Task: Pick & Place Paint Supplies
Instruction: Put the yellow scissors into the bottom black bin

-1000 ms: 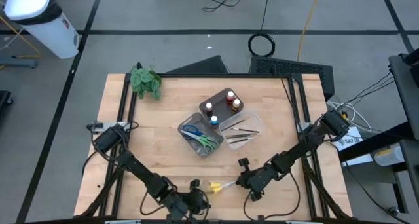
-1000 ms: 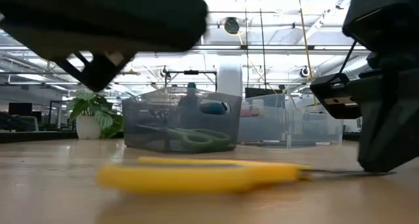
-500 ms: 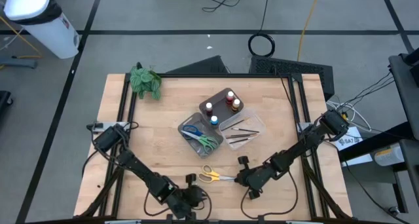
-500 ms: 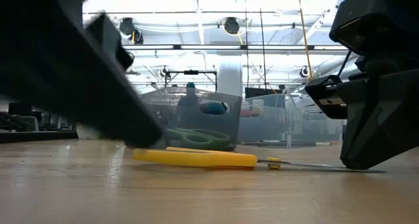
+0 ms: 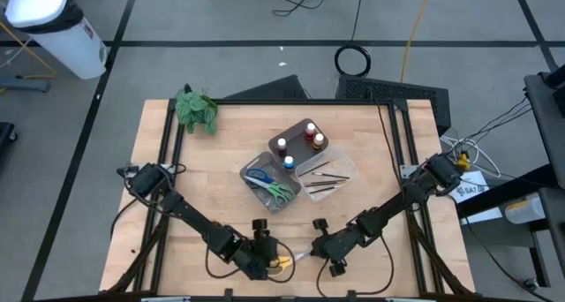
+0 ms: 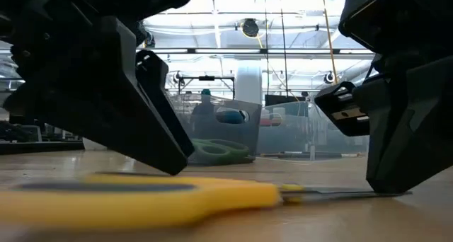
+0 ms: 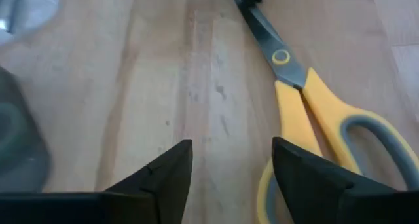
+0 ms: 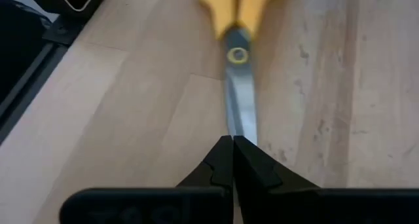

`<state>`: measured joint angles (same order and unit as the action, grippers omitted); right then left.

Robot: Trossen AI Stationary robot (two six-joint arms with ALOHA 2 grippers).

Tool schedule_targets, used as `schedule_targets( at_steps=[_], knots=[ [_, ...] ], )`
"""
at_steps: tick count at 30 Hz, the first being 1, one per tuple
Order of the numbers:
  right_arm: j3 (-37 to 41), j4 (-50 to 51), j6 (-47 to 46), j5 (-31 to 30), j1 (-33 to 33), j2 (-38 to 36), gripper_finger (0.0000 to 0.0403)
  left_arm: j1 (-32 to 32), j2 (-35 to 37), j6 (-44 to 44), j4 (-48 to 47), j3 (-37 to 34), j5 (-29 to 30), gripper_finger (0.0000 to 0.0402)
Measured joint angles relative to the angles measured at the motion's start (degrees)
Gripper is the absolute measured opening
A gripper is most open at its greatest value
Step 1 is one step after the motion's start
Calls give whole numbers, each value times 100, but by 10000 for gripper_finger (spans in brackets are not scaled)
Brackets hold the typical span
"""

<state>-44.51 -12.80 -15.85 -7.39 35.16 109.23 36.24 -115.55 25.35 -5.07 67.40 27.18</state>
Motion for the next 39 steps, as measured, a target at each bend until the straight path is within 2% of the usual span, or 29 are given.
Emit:
schedule_targets(
  at_steps=[9, 13, 20, 24, 28, 39],
  knots=[
    [0, 15, -248, 8, -60, -4, 0, -55, 29, 423, 12, 0, -1239, 212],
    [0, 15, -589, -71, -150, -2, 0, 52, 91, 587, 35, 0, -1530, 198],
    [6, 41, -912, -322, -258, 0, 0, 230, 520, 536, 80, 9, -1504, 177],
    [11, 40, -917, -333, -295, 0, 0, 313, 837, 412, 76, 13, -1123, 168],
    [11, 39, -897, -328, -295, 0, 0, 383, 846, 120, -52, 11, -815, 161],
    [9, 28, -772, -173, -287, -2, 0, 175, 787, 378, -1660, 9, -484, 156]
  ],
)
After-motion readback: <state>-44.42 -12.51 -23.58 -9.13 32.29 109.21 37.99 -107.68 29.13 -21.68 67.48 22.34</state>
